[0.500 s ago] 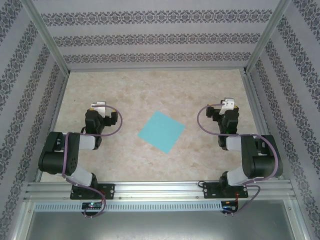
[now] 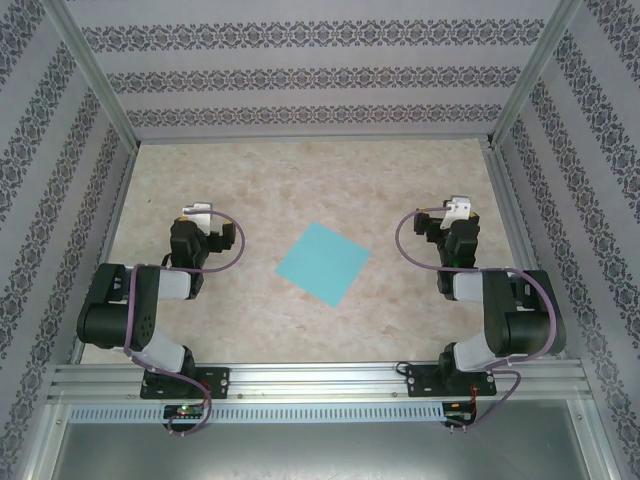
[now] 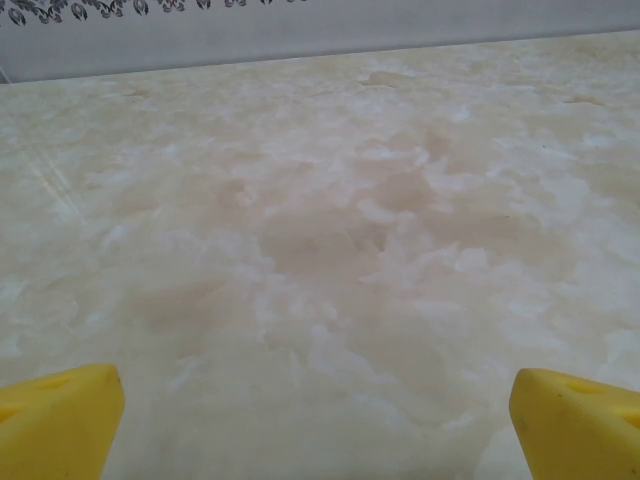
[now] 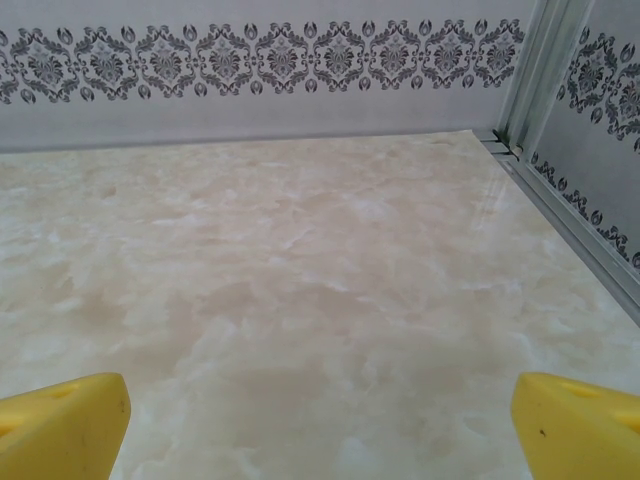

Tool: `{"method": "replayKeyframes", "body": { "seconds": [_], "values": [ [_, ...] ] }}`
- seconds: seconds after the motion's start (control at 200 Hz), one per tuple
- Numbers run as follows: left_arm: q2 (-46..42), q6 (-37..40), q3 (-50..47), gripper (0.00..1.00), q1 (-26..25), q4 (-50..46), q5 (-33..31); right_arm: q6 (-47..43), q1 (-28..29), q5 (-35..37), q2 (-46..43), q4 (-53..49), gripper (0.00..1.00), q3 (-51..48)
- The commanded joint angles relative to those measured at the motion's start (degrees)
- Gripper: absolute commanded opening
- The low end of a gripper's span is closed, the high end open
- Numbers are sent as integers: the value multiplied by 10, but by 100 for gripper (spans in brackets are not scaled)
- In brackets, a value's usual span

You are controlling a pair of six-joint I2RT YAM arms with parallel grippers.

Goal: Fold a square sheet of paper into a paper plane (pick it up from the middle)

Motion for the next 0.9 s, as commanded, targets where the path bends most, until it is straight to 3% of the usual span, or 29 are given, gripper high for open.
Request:
{"method": "replayKeyframes", "body": {
  "seconds": [0.0, 0.23, 0.295, 0.41, 0.49, 0.674, 0.894],
  "values": [
    [4, 7, 5, 100, -7, 30, -4, 11, -3, -9, 4, 1, 98, 11],
    [1, 8, 2, 100, -7, 36, -7, 11, -1, -1, -1, 4, 98, 10],
    [-22, -1, 12, 100, -7, 0, -27, 14, 2, 22, -27, -33, 98, 18],
    [-86, -34, 69, 100, -7, -166, -85, 30, 20, 117, -102, -206, 98, 75],
    [-113, -71, 103, 100, -7, -254, -107, 86, 24, 140, -131, -309, 98, 127],
    [-175, -172, 154, 100, -7, -414, -96, 196, 69, 120, -119, -542, 98, 272],
    [-243, -211, 165, 100, -7, -505, -65, 167, 187, 81, -19, -703, 98, 406]
  ]
}}
